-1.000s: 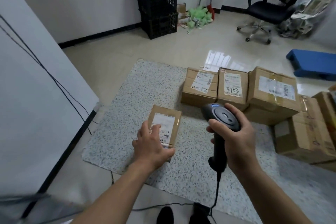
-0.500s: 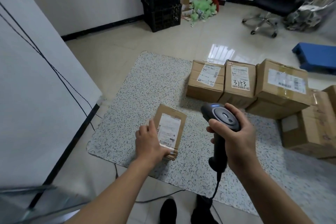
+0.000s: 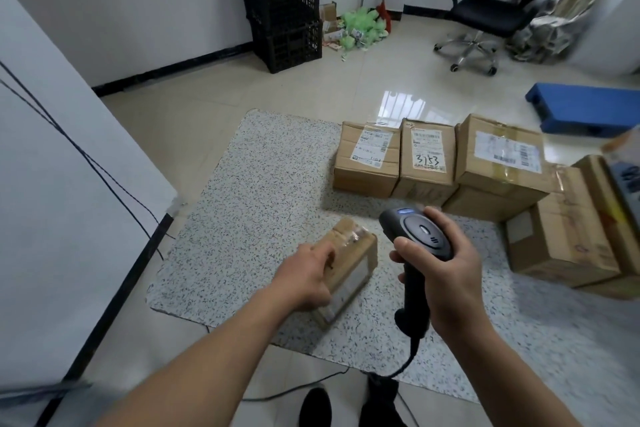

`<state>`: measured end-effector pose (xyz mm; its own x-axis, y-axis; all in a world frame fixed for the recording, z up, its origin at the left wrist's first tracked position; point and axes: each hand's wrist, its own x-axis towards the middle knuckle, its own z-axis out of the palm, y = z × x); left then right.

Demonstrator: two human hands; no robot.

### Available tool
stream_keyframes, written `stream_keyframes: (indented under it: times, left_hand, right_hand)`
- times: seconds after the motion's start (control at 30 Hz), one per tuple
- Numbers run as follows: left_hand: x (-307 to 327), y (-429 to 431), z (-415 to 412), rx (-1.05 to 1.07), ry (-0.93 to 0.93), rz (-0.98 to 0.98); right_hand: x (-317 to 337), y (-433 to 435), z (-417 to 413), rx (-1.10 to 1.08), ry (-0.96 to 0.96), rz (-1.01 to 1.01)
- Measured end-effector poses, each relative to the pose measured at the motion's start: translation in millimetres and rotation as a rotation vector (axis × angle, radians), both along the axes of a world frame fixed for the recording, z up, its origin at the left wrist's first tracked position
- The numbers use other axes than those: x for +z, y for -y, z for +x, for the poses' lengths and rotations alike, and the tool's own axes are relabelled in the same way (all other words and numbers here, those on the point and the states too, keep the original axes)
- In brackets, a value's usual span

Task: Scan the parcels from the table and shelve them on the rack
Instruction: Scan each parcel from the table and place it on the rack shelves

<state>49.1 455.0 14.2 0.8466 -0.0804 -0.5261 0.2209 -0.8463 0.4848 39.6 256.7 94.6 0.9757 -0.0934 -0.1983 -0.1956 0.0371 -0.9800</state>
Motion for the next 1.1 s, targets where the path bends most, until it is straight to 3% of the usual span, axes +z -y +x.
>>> stream_keyframes:
  times: [0.13, 0.23, 0.57, 1.1]
  left_hand:
    - [29.6, -43.5, 26.6, 0.250, -0.186, -0.410]
    - [59.7, -75.3, 45.0, 0.346, -0.182, -0.554]
    - [130.8, -114.7, 72.6, 0.224, -0.126, -0.443]
    - [187.3, -134.1, 53.8, 0.241, -0.016, -0.363]
  right_hand:
    - [6.4, -0.3, -1.2, 0.108, 0.027, -0.066]
    - [14.3, -7.7, -4.5, 0.254, 0.048, -0.122]
    - [40.0, -36.4, -10.8, 0.378, 0.141, -0.182]
    - [86.1, -30.7, -38.0, 0.429, 0.268, -0.236]
